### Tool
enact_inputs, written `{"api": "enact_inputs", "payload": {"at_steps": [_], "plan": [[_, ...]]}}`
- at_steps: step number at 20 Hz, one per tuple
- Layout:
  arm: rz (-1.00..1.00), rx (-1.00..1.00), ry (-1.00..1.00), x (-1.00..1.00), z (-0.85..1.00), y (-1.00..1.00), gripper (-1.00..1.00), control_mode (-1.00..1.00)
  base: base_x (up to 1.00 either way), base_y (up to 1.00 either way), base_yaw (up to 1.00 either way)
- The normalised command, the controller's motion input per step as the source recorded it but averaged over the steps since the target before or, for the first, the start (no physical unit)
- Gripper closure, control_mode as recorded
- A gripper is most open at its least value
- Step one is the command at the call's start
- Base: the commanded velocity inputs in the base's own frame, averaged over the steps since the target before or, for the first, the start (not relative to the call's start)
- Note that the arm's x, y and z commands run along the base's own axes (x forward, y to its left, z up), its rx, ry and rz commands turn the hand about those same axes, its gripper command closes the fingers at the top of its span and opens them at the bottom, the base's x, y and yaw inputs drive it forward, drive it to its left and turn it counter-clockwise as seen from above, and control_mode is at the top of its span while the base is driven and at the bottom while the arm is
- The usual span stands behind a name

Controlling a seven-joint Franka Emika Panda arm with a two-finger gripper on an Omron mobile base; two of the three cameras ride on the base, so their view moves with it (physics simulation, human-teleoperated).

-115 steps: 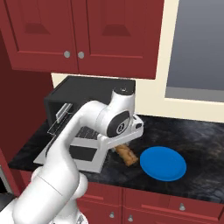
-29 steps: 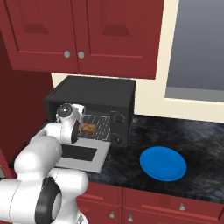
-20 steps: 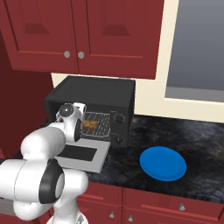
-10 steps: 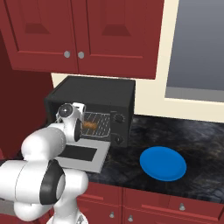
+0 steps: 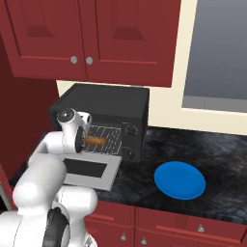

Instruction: Pull the toaster oven rack outwards. Pick up the baguette from the plate and place it on the toaster oven rack. Close the toaster oven door fully and set the temperature to the lowest setting.

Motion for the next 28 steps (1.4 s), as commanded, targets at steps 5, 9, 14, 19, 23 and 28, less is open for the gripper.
{"api": "enact_inputs", "payload": {"at_steps": [5,9,14,19,23,28], "plan": [[0.00,0.00,-0.20,-0.33,1.00,0.00,-1.00,-1.00,0.00,0.00,0.00],[-0.02,0.00,-0.04,-0.86,0.37,0.00,-1.00,-1.00,0.00,0.00,0.00],[-0.19,0.05,0.00,-0.92,-0.41,-0.27,-1.00,-1.00,0.00,0.00,0.00],[-0.52,0.16,0.00,-0.14,-0.33,-0.43,-1.00,-1.00,0.00,0.00,0.00],[-0.61,0.21,-0.05,0.00,-0.17,-0.21,-1.00,-1.00,0.00,0.00,0.00],[-0.54,0.29,-0.12,0.00,-0.24,-0.08,-1.00,-1.00,0.00,0.00,0.00]]}}
